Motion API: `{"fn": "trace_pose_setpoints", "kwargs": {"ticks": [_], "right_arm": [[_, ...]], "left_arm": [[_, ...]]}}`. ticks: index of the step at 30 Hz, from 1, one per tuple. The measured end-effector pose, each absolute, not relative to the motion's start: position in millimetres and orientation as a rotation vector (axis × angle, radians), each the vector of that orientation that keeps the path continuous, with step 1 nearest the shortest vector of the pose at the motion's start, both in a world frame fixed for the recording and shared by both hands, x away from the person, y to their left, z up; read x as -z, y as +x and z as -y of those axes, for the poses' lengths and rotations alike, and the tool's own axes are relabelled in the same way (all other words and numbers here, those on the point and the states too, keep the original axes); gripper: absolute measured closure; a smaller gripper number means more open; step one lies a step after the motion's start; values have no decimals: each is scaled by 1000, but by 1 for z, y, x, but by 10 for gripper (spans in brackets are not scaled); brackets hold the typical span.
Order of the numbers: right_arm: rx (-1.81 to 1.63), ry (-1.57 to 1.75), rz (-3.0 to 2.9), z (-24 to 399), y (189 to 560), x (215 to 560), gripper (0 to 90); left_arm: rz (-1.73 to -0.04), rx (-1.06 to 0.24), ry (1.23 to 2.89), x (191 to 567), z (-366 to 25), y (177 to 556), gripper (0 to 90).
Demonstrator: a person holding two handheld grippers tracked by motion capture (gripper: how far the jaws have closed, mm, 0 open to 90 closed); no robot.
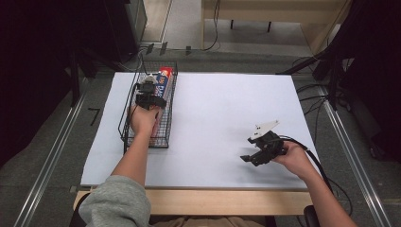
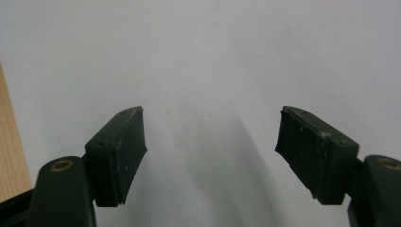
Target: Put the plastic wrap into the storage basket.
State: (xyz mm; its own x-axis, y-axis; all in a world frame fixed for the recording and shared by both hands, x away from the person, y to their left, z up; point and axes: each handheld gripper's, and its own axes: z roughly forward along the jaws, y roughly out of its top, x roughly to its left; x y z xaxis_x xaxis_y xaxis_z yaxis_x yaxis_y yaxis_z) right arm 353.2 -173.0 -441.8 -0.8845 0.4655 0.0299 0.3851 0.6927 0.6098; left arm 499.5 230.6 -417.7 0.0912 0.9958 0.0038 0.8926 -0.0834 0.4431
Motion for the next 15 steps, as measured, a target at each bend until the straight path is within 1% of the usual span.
{"fn": "trace_pose_setpoints", "kwargs": {"ticks": [5,8,9,15], "right_arm": [[-955,699,-2769,174,353,441,256],[-951,696,-2771,174,353,442,255],[-952,696,-2771,174,353,442,256],[-954,703,-2770,175,353,441,256]], "left_arm": [[-1866,-402,2004,415,-234,499,354],[-1850,-417,1995,410,-233,497,299],[-1849,-404,1995,409,-233,498,271],[-1841,-410,2020,402,-228,495,250]]}}
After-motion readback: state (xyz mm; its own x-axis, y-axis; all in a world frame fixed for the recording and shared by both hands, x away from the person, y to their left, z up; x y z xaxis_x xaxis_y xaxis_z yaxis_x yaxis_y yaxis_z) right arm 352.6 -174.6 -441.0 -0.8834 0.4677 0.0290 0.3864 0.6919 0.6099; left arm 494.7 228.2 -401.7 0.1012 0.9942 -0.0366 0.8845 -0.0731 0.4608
